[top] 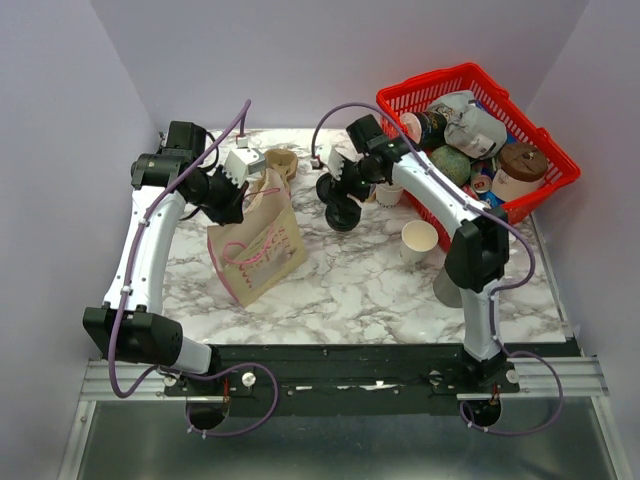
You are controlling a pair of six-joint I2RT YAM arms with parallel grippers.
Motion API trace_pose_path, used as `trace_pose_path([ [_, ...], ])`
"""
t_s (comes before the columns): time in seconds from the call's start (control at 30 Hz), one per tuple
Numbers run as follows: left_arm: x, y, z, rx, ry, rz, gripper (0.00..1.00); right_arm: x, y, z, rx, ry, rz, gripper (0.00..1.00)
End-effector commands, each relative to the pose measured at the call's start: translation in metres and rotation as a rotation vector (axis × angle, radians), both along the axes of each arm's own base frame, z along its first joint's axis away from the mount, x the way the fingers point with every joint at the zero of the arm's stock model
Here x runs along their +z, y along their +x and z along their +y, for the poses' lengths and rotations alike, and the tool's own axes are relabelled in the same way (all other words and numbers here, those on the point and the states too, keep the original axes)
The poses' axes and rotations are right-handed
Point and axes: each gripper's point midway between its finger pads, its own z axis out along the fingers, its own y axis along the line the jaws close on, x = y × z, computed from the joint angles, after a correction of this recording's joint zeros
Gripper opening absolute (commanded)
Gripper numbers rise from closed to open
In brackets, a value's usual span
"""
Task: Pack the takeout coffee
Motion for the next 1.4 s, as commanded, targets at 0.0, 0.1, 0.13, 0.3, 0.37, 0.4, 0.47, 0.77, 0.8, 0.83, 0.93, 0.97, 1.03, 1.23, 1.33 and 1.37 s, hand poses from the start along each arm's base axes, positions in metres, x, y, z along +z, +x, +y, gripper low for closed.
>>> trace_pose_path([
  [0.0, 0.008, -0.008, -0.002, -0.001, -0.027, -0.005, 0.0, 0.049, -0.049, 0.004, 0.127, 0.115, 0.003, 0.84],
  [0.1, 0.006, -0.008, -0.003, -0.003, -0.032, -0.007, 0.0, 0.056, -0.073, -0.001, 0.238, 0.137, -0.039, 0.85],
  [0.13, 0.006, -0.009, -0.004, -0.005, -0.037, -0.012, 0.0, 0.046, -0.077, -0.005, 0.259, 0.118, -0.046, 0.85],
  [0.3, 0.003, -0.011, -0.007, -0.007, -0.055, -0.015, 0.0, 0.06, -0.067, -0.005, 0.26, 0.115, -0.129, 0.86],
  [0.37, 0.0, -0.011, -0.007, -0.006, -0.058, -0.015, 0.0, 0.052, -0.062, -0.005, 0.247, 0.097, -0.114, 0.86],
  [0.4, 0.0, -0.012, -0.007, -0.004, -0.06, -0.018, 0.0, 0.053, -0.06, -0.004, 0.246, 0.096, -0.112, 0.86],
  [0.47, 0.001, -0.013, -0.008, -0.004, -0.063, -0.021, 0.0, 0.048, -0.068, -0.006, 0.283, 0.089, -0.087, 0.85],
  [0.77, -0.002, -0.016, 0.0, 0.039, -0.034, -0.042, 0.07, -0.004, -0.151, -0.016, 0.684, 0.051, -0.309, 0.91],
  [0.8, -0.003, -0.016, -0.001, 0.044, -0.037, -0.038, 0.26, -0.002, -0.156, -0.015, 0.723, 0.042, -0.347, 0.92],
  [0.83, -0.003, -0.017, -0.001, 0.047, -0.04, -0.039, 0.34, -0.004, -0.158, -0.013, 0.789, 0.023, -0.391, 0.92],
  [0.93, 0.001, -0.016, -0.004, 0.054, -0.06, -0.043, 0.61, -0.017, -0.161, -0.005, 0.878, -0.013, -0.421, 0.93],
  [0.97, 0.004, -0.016, -0.004, 0.057, -0.066, -0.048, 0.64, -0.017, -0.159, -0.001, 0.898, -0.017, -0.436, 0.94],
  [1.03, 0.014, -0.013, -0.006, 0.066, -0.082, -0.068, 0.76, -0.028, -0.157, 0.006, 0.944, -0.047, -0.438, 0.94],
  [1.23, 0.044, -0.013, -0.008, 0.081, -0.111, -0.133, 0.99, -0.055, -0.146, 0.005, 1.087, -0.16, -0.484, 0.95],
  [1.33, 0.056, -0.016, -0.007, 0.092, -0.115, -0.172, 0.99, -0.065, -0.143, 0.005, 1.134, -0.185, -0.496, 0.95],
  [1.37, 0.061, -0.017, -0.008, 0.095, -0.123, -0.184, 0.99, -0.071, -0.141, 0.006, 1.155, -0.191, -0.501, 0.95],
])
